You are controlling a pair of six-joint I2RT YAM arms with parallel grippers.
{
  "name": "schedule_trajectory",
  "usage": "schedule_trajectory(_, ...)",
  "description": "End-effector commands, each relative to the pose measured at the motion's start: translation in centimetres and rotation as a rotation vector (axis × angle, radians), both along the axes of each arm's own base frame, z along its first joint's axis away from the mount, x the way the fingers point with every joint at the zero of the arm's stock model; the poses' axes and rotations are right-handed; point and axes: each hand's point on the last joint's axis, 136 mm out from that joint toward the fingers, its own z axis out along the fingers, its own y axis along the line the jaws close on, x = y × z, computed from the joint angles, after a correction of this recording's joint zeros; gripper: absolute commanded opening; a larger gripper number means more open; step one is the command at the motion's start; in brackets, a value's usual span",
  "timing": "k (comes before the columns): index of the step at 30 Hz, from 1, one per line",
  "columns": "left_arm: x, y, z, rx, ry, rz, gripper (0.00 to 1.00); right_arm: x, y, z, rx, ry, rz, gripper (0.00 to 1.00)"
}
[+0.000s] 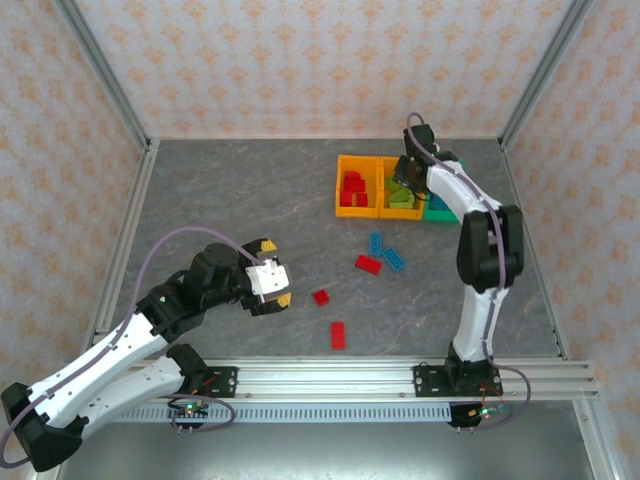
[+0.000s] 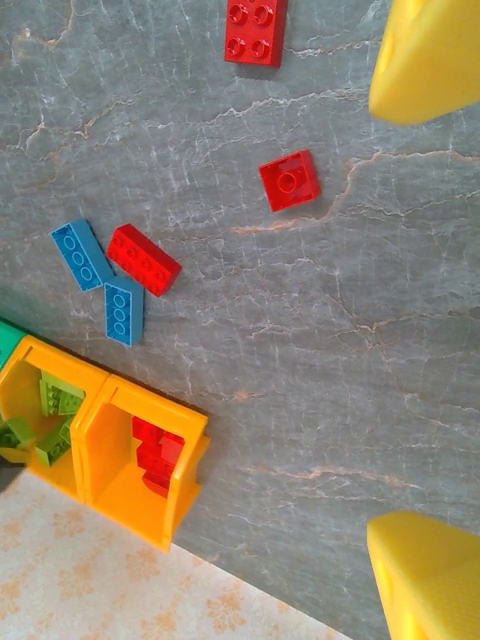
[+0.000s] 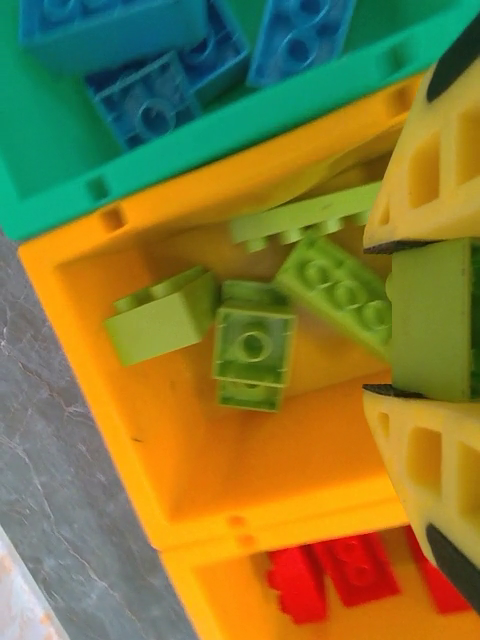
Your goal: Sort the legos into containers by color
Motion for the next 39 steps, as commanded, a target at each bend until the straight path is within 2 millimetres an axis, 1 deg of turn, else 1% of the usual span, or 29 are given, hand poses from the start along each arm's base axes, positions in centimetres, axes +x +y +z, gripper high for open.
schedule_trajectory(1, 0.0, 0.2, 0.5, -0.033, -0.012, 0.017, 1.00, 0.6, 0.5, 1.9, 0.005, 0.019, 0.028, 0.48)
schedule_trajectory(2, 0.1, 0.2, 0.5, -0.034, -0.012, 0.017, 1.00, 0.6, 0.6, 2.5, 0.010, 0.013, 0.029, 0.52)
schedule_trajectory(3, 0.0, 0.1, 0.5, -0.035, -0.011, 0.015, 1.00, 0.5, 0.6, 3.1, 0.013, 0.006, 0.030, 0.54)
schedule_trajectory(6, 0.0, -0.1, 0.5, -0.036, -0.002, 0.007, 1.00, -1.0, 0.3, 4.6, 0.017, -0.009, 0.031, 0.56)
schedule_trajectory(9, -0.2, -0.4, 0.6, -0.046, 0.015, -0.007, 1.00, -4.1, 0.4, 5.8, 0.055, -0.015, 0.045, 0.56)
schedule_trajectory(12, -0.3, -0.6, 0.4, -0.048, 0.031, -0.022, 1.00, -8.5, 1.4, 5.9, 0.108, -0.029, 0.086, 0.56)
schedule_trajectory(14, -0.4, -0.8, 0.2, -0.041, 0.042, -0.031, 1.00, -11.4, 2.8, 5.3, 0.125, -0.035, 0.139, 0.56)
schedule_trajectory(15, -0.4, -0.8, 0.2, -0.038, 0.048, -0.034, 1.00, -12.6, 3.3, 4.7, 0.124, -0.023, 0.166, 0.57)
schedule_trajectory(17, -0.4, -1.0, 0.1, -0.037, 0.061, -0.042, 1.00, -15.2, 5.1, 3.2, 0.096, 0.028, 0.244, 0.58)
schedule_trajectory(20, -0.4, -1.2, -0.1, -0.034, 0.076, -0.053, 1.00, -17.5, 7.2, 0.8, 0.030, 0.097, 0.345, 0.61)
schedule_trajectory(22, -0.4, -1.2, -0.2, -0.032, 0.083, -0.054, 1.00, -17.9, 7.7, -0.8, -0.030, 0.137, 0.377, 0.62)
schedule_trajectory(24, -0.4, -1.2, -0.4, -0.028, 0.086, -0.055, 1.00, -17.5, 7.9, -1.9, -0.077, 0.170, 0.388, 0.62)
schedule_trajectory(27, -0.5, -1.1, -0.6, -0.016, 0.091, -0.057, 1.00, -16.2, 7.8, -3.6, -0.169, 0.202, 0.390, 0.63)
schedule_trajectory(29, -0.5, -0.9, -0.7, -0.011, 0.091, -0.050, 1.00, -15.1, 7.9, -5.0, -0.210, 0.229, 0.390, 0.66)
schedule_trajectory(32, -0.5, -0.8, -0.6, -0.011, 0.086, -0.048, 1.00, -14.1, 8.7, -6.7, -0.209, 0.265, 0.406, 0.66)
schedule_trajectory(33, -0.5, -0.8, -0.6, -0.011, 0.085, -0.046, 1.00, -13.9, 8.9, -7.2, -0.206, 0.274, 0.407, 0.63)
schedule_trajectory(35, -0.5, -0.8, -0.6, -0.008, 0.083, -0.045, 1.00, -13.8, 9.1, -7.9, -0.197, 0.292, 0.396, 0.54)
schedule_trajectory(36, -0.5, -0.7, -0.6, -0.006, 0.084, -0.045, 1.00, -13.9, 9.1, -8.2, -0.192, 0.298, 0.389, 0.47)
schedule_trajectory(37, -0.4, -0.7, -0.6, -0.005, 0.084, -0.042, 1.00, -13.9, 9.0, -8.2, -0.187, 0.298, 0.380, 0.42)
schedule_trajectory(39, -0.5, -0.7, -0.6, -0.005, 0.082, -0.045, 1.00, -14.1, 9.0, -8.0, -0.181, 0.294, 0.369, 0.35)
